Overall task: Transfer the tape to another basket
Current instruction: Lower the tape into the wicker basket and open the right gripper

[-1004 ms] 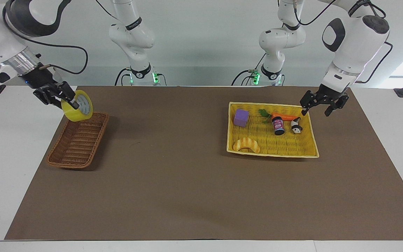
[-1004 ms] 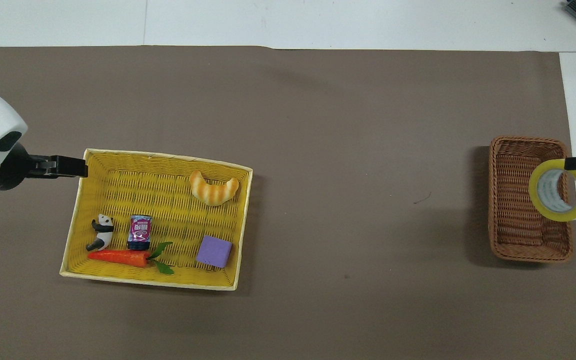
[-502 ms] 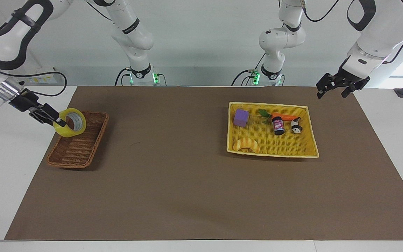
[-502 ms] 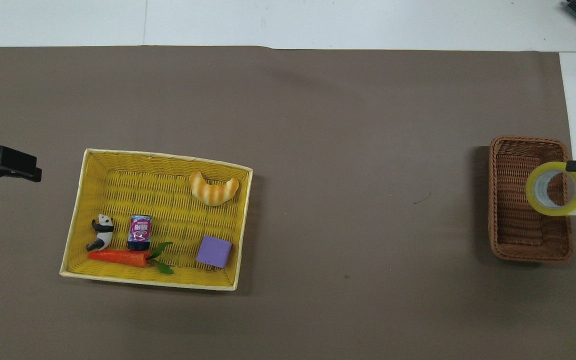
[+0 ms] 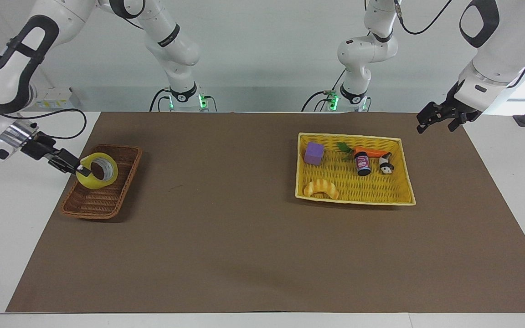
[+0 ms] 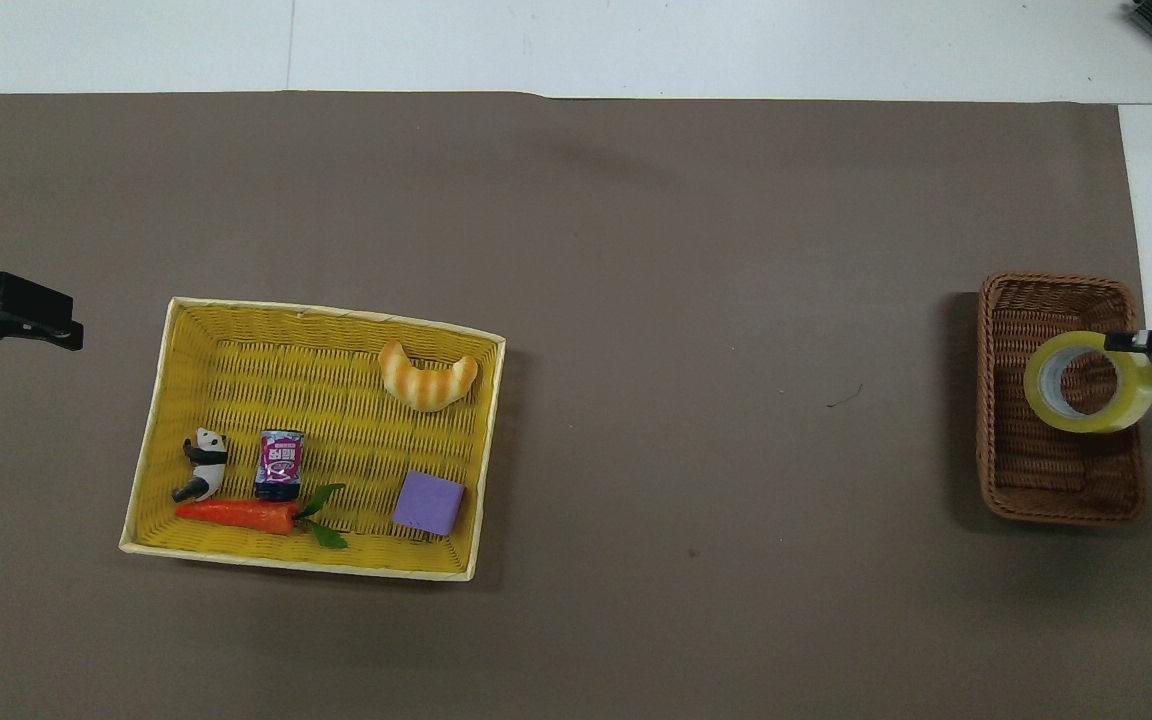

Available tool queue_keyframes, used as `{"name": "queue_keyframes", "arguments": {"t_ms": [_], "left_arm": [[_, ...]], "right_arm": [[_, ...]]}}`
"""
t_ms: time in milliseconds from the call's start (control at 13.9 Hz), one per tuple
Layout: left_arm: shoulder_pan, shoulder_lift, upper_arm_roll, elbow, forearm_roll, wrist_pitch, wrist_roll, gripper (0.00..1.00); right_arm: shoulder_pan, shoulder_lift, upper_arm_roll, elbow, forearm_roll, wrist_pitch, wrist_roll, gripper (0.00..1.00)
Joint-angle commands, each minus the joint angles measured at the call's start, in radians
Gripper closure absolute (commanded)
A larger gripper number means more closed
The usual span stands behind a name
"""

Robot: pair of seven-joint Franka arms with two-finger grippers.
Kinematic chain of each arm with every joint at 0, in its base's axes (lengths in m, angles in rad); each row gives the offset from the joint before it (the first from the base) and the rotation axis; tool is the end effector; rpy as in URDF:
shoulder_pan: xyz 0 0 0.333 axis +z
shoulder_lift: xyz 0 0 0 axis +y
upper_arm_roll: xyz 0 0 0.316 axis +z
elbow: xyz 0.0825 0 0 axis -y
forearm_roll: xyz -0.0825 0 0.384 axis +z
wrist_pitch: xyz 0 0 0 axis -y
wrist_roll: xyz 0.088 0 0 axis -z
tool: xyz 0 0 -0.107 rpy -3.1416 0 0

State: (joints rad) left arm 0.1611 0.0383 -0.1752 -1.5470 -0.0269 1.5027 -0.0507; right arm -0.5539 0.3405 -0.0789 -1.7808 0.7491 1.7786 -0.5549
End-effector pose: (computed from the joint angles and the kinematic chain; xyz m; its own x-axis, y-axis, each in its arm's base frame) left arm 0.5583 -0.0090 0.6090 0.9959 0.0344 -0.0835 0.0369 -0.9989 0.0294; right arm 0.5308 -0.3118 0.3612 0.9359 -0.3514 -0.0259 -0.2752 -0.6832 -0.6764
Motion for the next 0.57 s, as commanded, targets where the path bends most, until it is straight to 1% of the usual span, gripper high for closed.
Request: {"name": "queue_keyframes", "arguments": {"t_ms": [0,143,358,430,502], "left_arm": [[0.005,0.006,-0.006,0.022,0.022,-0.019,-0.021,0.00],[0.005,0.008,-0.006,0.022,0.022,-0.012,-0.023,0.00],[-0.005,0.006,-0.006,0.022,0.019,-0.016,-0.023,0.00],[-0.008,0.006,-0.006,0.022,0.018,-0.018,-0.023,0.00],[-0.006,0.006,-0.006,0.022,0.018,-0.018,-0.023,0.00]], "right_arm": [[-0.018,-0.005,0.014,-0.014,0.048,0.002,-0.031,1.00],[-0.027,-0.004,0.013,-0.066,0.099,0.007,-0.086,1.00],[-0.027,-0.008,0.013,-0.071,0.107,0.008,-0.119,1.00],[-0.027,-0.008,0.013,-0.074,0.105,0.009,-0.120,0.63],[-0.027,-0.012,0.013,-0.081,0.105,0.007,-0.122,0.16]]}}
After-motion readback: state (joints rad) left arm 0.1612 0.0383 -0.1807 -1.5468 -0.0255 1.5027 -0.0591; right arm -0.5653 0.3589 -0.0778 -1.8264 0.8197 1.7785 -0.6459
